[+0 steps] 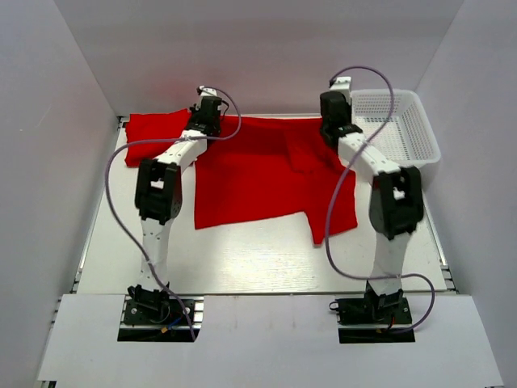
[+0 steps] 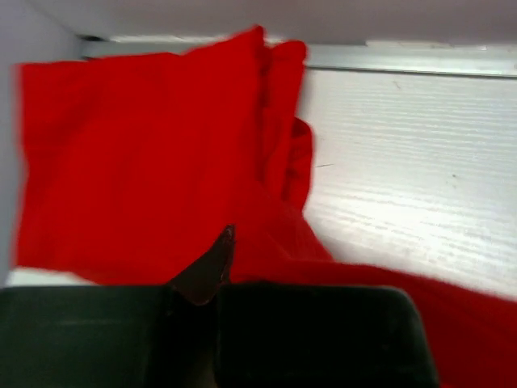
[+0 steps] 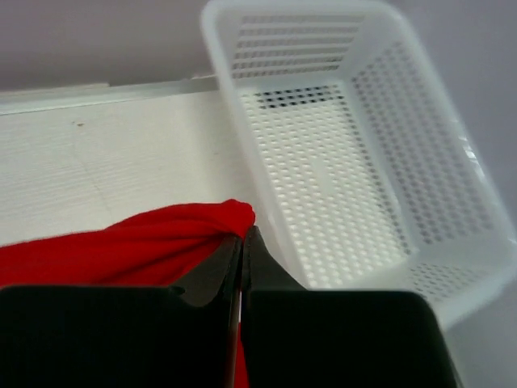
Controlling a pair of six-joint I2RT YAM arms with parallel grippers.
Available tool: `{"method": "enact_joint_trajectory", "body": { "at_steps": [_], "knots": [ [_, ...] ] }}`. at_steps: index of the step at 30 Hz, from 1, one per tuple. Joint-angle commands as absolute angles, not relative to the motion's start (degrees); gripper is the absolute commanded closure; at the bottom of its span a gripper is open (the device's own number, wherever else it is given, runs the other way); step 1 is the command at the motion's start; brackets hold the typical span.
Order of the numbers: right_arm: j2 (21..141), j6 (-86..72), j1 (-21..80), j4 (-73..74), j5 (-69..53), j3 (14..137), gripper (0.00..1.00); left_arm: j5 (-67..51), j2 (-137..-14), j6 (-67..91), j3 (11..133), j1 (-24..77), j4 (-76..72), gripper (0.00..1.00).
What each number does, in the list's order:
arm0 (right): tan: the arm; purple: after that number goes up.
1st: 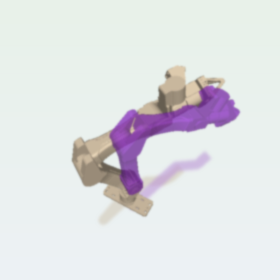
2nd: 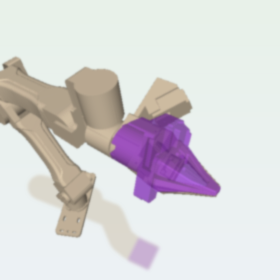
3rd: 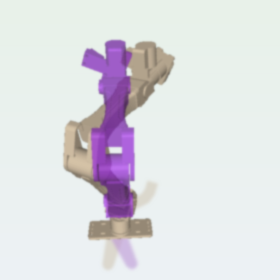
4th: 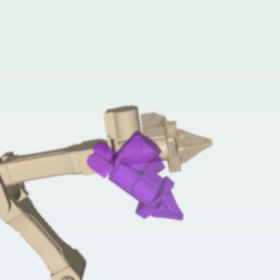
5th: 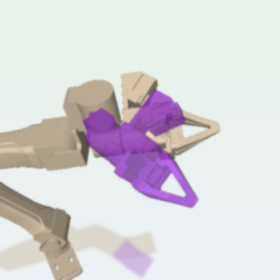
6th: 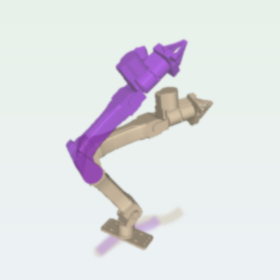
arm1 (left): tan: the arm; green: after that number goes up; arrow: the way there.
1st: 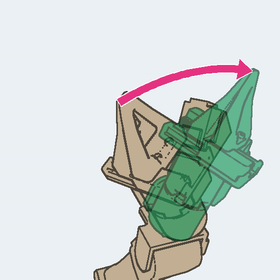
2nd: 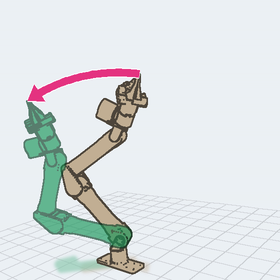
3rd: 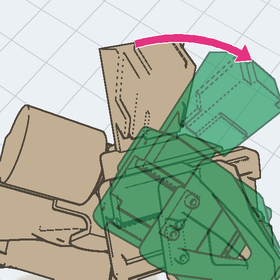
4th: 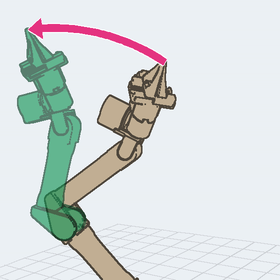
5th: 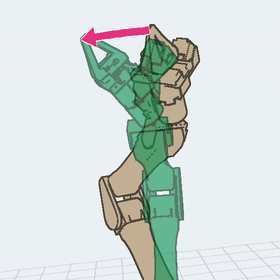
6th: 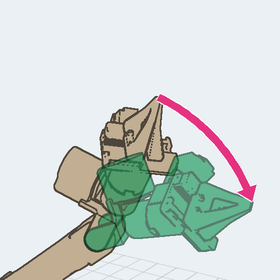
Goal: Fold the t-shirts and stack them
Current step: Flatten out the tshirt
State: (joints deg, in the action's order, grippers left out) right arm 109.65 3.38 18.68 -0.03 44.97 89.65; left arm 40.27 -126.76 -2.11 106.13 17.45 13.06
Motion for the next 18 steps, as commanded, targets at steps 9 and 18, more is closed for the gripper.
{"method": "enact_joint_trajectory", "body": {
  "at_steps": [9, 18],
  "knots": [
    [131.66, 5.20, 16.00, 3.95, 36.84, 119.36, 0.10, 25.40, -138.79, 0.97, 125.59, 13.36, 14.85, 0.00],
    [116.29, 2.29, 17.14, 12.99, 21.03, 111.37, 0.10, 18.21, -125.89, 0.87, 128.05, 13.89, 29.94, 0.00]
  ]
}}
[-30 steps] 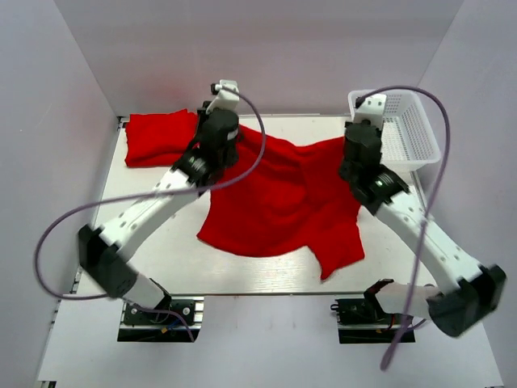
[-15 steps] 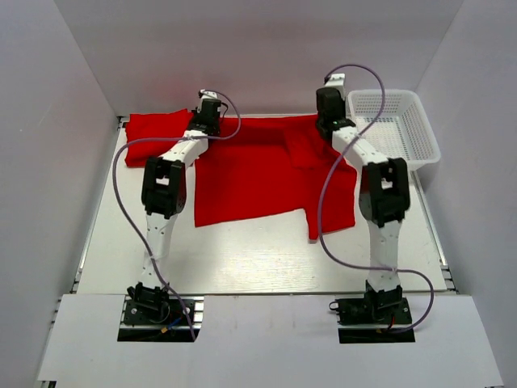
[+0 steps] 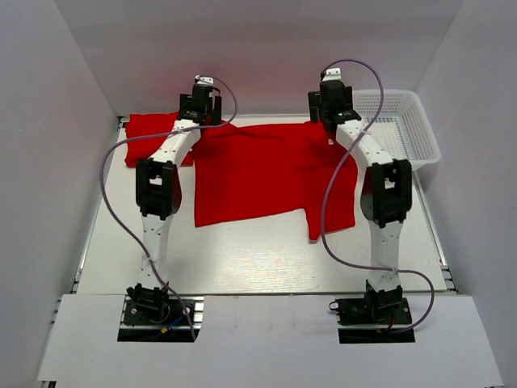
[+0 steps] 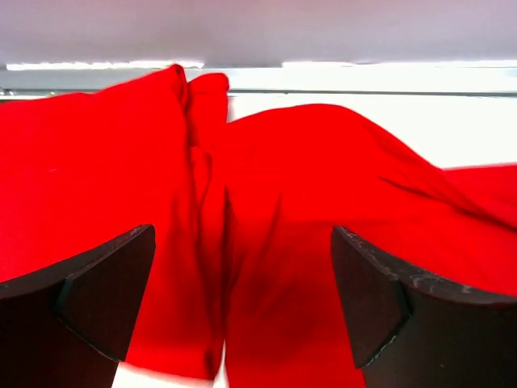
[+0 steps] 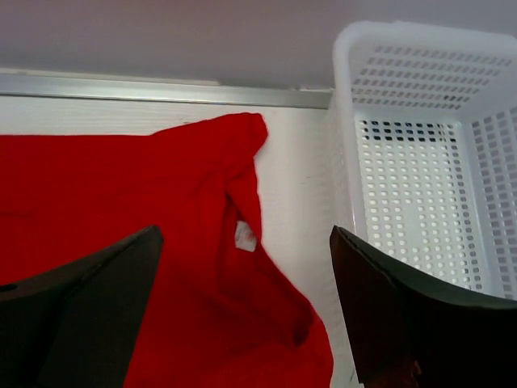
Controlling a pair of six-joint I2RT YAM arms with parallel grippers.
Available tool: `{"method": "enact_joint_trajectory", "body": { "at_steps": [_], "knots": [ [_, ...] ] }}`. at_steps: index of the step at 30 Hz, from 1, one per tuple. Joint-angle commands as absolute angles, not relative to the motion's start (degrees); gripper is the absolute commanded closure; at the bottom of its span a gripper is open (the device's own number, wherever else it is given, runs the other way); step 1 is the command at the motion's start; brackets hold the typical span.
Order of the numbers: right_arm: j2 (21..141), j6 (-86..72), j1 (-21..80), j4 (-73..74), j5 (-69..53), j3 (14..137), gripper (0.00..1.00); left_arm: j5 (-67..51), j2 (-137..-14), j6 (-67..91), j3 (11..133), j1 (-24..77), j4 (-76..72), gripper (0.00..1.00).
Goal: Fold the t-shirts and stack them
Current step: Flatten out the tshirt, then grap the side of the flattened tshirt closest away from the robot with both arms
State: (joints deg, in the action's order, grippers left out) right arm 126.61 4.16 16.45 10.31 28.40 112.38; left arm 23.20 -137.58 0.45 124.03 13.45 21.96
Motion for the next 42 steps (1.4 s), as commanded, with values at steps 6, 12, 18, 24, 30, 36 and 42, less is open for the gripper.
{"method": "enact_joint_trajectory", "body": {
  "at_steps": [6, 12, 18, 24, 30, 36, 42],
  "knots": [
    [100.85, -6.67, 17.49, 26.98, 13.71, 92.89, 0.10, 11.87, -110.33, 10.27, 113.24, 14.41, 48.75, 0.00],
    [83.60, -17.48, 17.75, 32.60, 15.03, 68.95, 0.10, 8.61, -85.93, 21.70, 81.25, 14.41, 50.71, 0.00],
    [68.23, -28.69, 17.40, 36.64, 19.25, 52.92, 0.10, 3.61, -71.73, 25.74, 61.11, 14.41, 47.47, 0.00],
    [64.16, -34.02, 16.44, 32.35, 18.55, 43.86, 0.10, 3.08, -69.43, 27.25, 51.95, 14.41, 42.20, 0.00],
    [68.02, -35.07, 15.91, 31.82, 20.74, 45.44, 0.10, 2.45, -74.35, 28.56, 49.39, 14.24, 35.86, 0.00],
    [68.73, -34.28, 15.03, 29.88, 19.95, 45.62, 0.10, 1.85, -81.90, 29.18, 48.25, 13.45, 30.42, 0.00],
    [69.08, -33.31, 14.41, 29.27, 18.82, 44.83, 0.10, 2.37, -86.30, 30.32, 45.79, 13.45, 24.79, 0.06]
  ]
}}
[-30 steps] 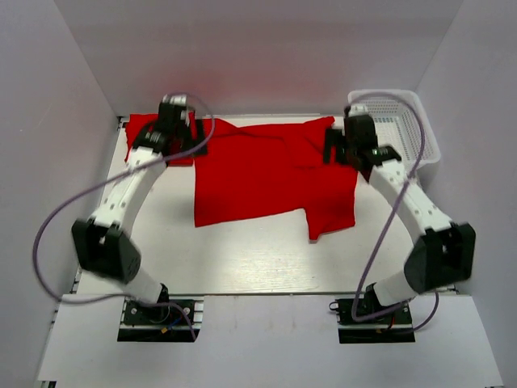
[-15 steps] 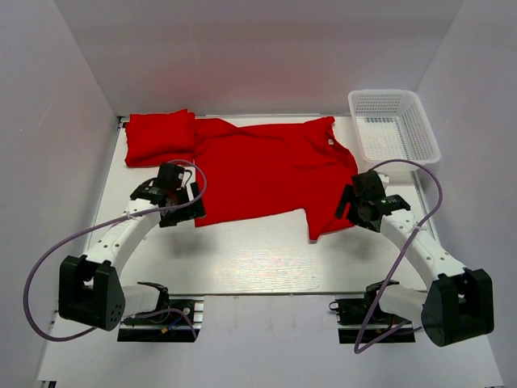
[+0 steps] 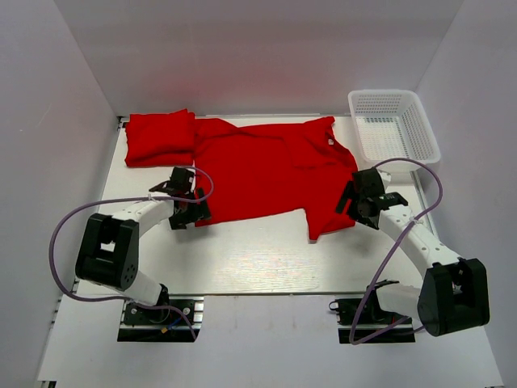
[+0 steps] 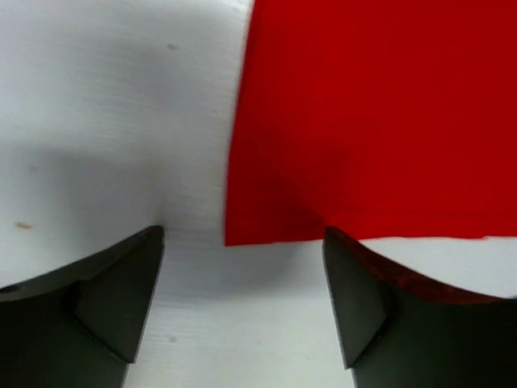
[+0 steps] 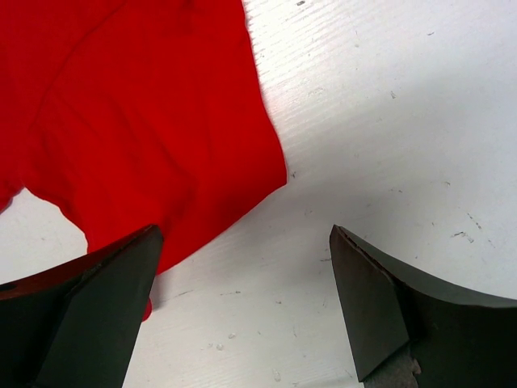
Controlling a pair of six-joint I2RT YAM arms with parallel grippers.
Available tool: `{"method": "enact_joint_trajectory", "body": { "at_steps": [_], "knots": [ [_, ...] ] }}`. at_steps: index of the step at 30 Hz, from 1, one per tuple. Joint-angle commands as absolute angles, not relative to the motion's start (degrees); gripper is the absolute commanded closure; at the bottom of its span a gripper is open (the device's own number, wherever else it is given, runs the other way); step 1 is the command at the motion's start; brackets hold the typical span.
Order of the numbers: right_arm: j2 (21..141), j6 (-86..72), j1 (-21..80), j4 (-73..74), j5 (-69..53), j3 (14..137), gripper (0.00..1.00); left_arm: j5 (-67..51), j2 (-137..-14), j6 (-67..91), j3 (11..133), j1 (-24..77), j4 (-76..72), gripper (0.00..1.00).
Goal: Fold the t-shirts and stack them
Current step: Grap the side of the flattened tshirt closest away from the robot with both arms
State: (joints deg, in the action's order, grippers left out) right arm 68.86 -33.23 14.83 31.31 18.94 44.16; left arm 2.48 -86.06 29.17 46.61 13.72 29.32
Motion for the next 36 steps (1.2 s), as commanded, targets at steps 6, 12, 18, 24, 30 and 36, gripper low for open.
{"method": "enact_joint_trajectory", "body": {
  "at_steps": [6, 12, 18, 24, 30, 36],
  "knots": [
    [68.73, -33.23, 14.15, 29.00, 19.50, 44.12, 0.10, 4.38, -89.21, 31.38, 44.48, 13.97, 21.54, 0.33],
    [68.82, -34.01, 13.62, 29.44, 20.92, 44.03, 0.10, 4.57, -89.21, 31.38, 41.75, 14.50, 19.78, 0.80],
    [71.10, -35.51, 12.66, 28.83, 20.31, 43.50, 0.10, 4.57, -83.86, 30.67, 39.81, 14.50, 18.64, 1.00],
    [76.72, -35.59, 12.13, 27.07, 16.26, 45.44, 0.12, 4.57, -75.33, 30.15, 37.27, 14.50, 16.52, 1.00],
    [81.30, -36.83, 11.69, 27.33, 15.64, 46.58, 0.12, 5.09, -73.48, 29.62, 37.27, 14.50, 17.23, 1.00],
    [81.03, -37.53, 10.64, 25.58, 15.56, 44.39, 0.15, 5.10, -74.62, 29.62, 37.27, 14.50, 17.23, 1.00]
  ]
}}
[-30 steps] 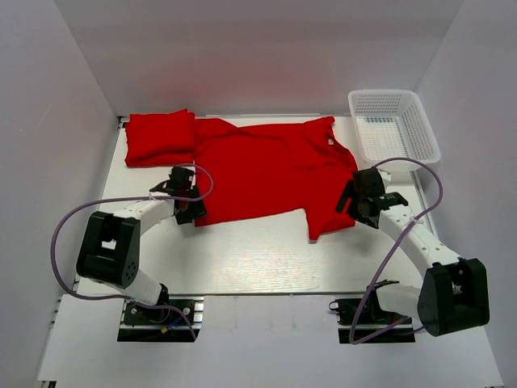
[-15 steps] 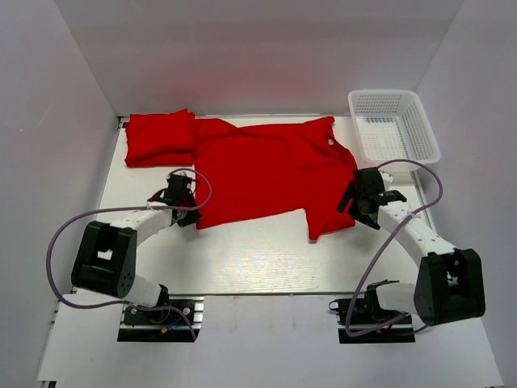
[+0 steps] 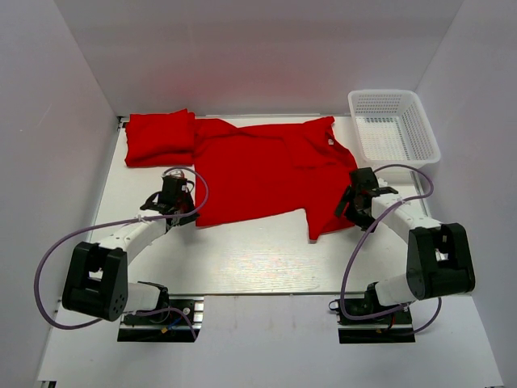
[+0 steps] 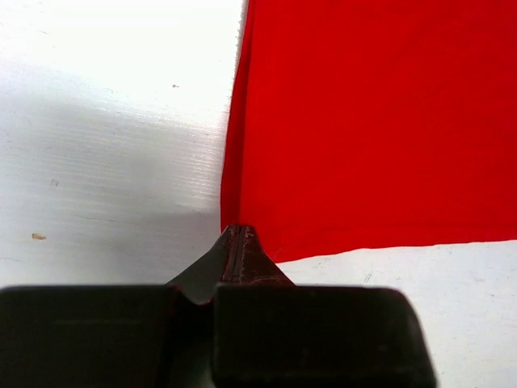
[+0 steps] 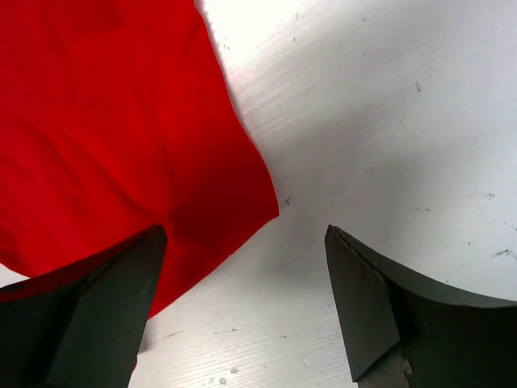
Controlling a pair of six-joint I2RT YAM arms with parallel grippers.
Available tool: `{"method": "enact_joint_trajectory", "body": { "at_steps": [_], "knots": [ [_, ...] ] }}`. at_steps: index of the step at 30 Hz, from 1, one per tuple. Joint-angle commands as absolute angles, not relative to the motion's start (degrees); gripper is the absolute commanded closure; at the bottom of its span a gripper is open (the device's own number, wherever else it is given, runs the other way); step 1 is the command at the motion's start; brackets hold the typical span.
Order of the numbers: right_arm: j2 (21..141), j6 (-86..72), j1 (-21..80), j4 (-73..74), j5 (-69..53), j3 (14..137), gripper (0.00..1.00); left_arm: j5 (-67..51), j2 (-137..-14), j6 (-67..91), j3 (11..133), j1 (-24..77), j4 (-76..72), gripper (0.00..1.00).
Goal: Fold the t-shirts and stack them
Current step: Grap the side of the flattened tshirt closest away from the robot with both arms
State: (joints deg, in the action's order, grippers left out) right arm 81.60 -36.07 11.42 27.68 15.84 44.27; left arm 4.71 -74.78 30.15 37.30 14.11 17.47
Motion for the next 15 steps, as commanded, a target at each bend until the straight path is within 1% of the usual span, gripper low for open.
{"method": "enact_joint_trajectory", "body": {
  "at_steps": [1, 4, 7, 10, 11, 13, 14, 15],
  "knots": [
    [81.30, -37.36, 10.55, 24.97, 15.56, 44.21, 0.15, 5.10, -74.62, 29.62, 37.27, 14.50, 17.23, 1.00],
    [82.52, -37.18, 10.11, 24.00, 14.85, 43.95, 0.19, 5.10, -75.23, 29.09, 37.79, 14.50, 17.23, 1.00],
    [84.11, -36.74, 9.67, 23.21, 13.36, 43.60, 0.19, 5.10, -75.23, 29.09, 38.32, 14.50, 17.23, 1.00],
    [85.25, -36.56, 9.67, 22.41, 12.13, 42.81, 0.23, 5.10, -75.23, 29.09, 38.32, 14.50, 17.75, 1.00],
    [85.51, -36.65, 9.49, 21.72, 11.69, 42.63, 0.26, 5.10, -75.23, 29.09, 38.84, 14.50, 18.28, 1.00],
    [85.52, -36.39, 9.32, 21.71, 11.25, 42.19, 0.48, 5.10, -75.23, 29.09, 38.85, 14.50, 18.80, 1.00],
    [85.43, -36.47, 9.40, 21.62, 11.16, 41.75, 0.68, 5.10, -74.71, 29.09, 39.37, 14.50, 18.81, 1.00],
    [84.56, -36.47, 9.58, 21.71, 11.16, 41.40, 0.93, 5.10, -74.01, 29.09, 39.37, 14.50, 19.33, 1.00]
  ]
}}
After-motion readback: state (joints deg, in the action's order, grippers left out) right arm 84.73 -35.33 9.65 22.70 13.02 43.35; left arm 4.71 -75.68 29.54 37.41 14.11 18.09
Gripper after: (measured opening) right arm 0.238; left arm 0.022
